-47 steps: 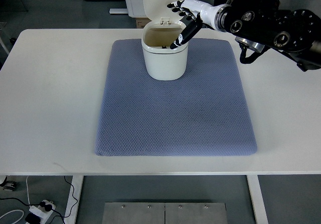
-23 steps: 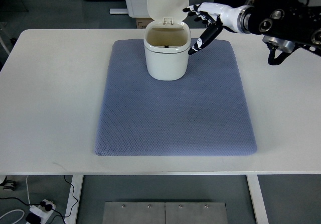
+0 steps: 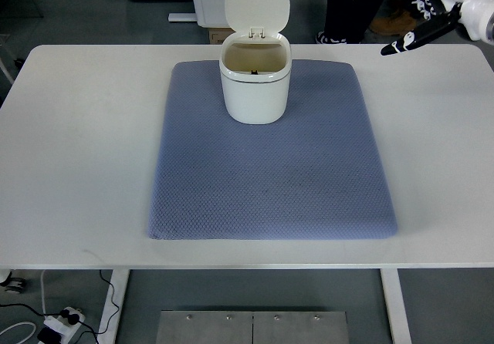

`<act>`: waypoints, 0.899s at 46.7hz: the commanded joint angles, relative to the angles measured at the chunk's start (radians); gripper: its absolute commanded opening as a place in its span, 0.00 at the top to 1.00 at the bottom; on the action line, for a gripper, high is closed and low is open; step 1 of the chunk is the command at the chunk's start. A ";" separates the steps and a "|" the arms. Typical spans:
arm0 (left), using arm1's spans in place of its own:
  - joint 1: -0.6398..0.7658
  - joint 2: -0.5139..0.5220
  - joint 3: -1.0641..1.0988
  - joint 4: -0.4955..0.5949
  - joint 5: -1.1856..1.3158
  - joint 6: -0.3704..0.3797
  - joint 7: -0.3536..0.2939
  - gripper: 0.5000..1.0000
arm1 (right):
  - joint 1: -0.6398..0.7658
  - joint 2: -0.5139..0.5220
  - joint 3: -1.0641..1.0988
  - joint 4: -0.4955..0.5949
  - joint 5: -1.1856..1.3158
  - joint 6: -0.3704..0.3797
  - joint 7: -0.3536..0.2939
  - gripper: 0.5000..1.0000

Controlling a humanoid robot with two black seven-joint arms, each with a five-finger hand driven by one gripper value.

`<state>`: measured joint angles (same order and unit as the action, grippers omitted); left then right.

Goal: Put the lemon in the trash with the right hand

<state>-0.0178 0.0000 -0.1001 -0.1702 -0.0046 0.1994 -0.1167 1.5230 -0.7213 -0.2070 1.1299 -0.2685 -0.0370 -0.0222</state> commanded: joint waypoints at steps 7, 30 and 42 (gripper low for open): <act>0.001 0.000 0.000 0.000 0.000 0.000 0.000 0.00 | -0.262 0.083 0.309 -0.151 0.097 -0.133 0.001 0.00; 0.001 0.000 0.000 0.000 0.000 0.000 0.000 0.00 | -0.469 0.454 0.817 -0.625 0.327 -0.144 -0.001 0.00; 0.001 0.000 0.000 0.000 0.000 0.000 0.000 0.00 | -0.534 0.507 1.003 -0.665 0.331 -0.129 0.002 0.00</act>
<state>-0.0168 0.0000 -0.0999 -0.1705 -0.0046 0.1994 -0.1164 0.9960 -0.2167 0.7837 0.4649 0.0633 -0.1674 -0.0223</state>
